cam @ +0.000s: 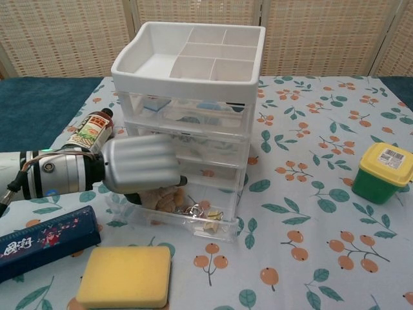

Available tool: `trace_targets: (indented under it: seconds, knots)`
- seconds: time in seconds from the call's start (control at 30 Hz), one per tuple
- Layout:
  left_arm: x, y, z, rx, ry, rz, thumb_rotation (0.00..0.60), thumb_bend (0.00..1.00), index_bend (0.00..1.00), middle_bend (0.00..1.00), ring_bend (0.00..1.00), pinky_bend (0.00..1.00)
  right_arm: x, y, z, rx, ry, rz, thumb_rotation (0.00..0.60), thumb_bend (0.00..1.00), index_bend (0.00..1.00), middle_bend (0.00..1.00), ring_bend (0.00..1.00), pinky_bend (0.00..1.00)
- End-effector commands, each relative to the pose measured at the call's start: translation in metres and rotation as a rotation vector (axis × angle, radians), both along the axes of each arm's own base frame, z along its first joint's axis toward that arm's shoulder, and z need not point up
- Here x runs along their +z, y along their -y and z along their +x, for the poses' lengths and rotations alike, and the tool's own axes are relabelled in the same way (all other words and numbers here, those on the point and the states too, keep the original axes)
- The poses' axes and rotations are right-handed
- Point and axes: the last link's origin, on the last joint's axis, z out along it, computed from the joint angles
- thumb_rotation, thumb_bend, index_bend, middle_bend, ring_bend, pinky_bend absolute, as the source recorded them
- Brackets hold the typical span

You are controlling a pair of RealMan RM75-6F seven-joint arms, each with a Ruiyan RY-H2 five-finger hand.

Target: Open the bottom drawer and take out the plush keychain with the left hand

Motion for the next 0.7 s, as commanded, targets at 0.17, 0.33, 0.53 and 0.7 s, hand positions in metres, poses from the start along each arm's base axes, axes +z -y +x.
trace_targets:
  seconds: [0.17,0.33,0.53,0.7]
  knots:
    - [0.002,0.002,-0.001,0.034,0.025,-0.013,0.6,0.2,0.57,0.92,1.0,1.0,0.0,0.001,0.0,0.003,0.001,0.002,0.6,0.36,0.01,0.19,0.1,0.05]
    - [0.003,0.002,-0.002,0.058,0.037,-0.019,0.6,0.2,0.58,0.92,1.0,1.0,-0.001,0.001,0.0,0.004,0.002,0.002,0.6,0.36,0.01,0.19,0.1,0.05]
    - [0.007,0.001,-0.001,0.096,0.067,-0.021,0.6,0.2,0.59,0.92,1.0,1.0,0.0,0.002,0.0,0.006,0.002,0.0,0.6,0.36,0.01,0.19,0.1,0.05]
    - [0.015,0.002,-0.003,0.156,0.112,-0.029,0.6,0.2,0.59,0.92,1.0,1.0,-0.001,0.003,0.0,0.006,0.002,0.002,0.6,0.36,0.01,0.19,0.1,0.05]
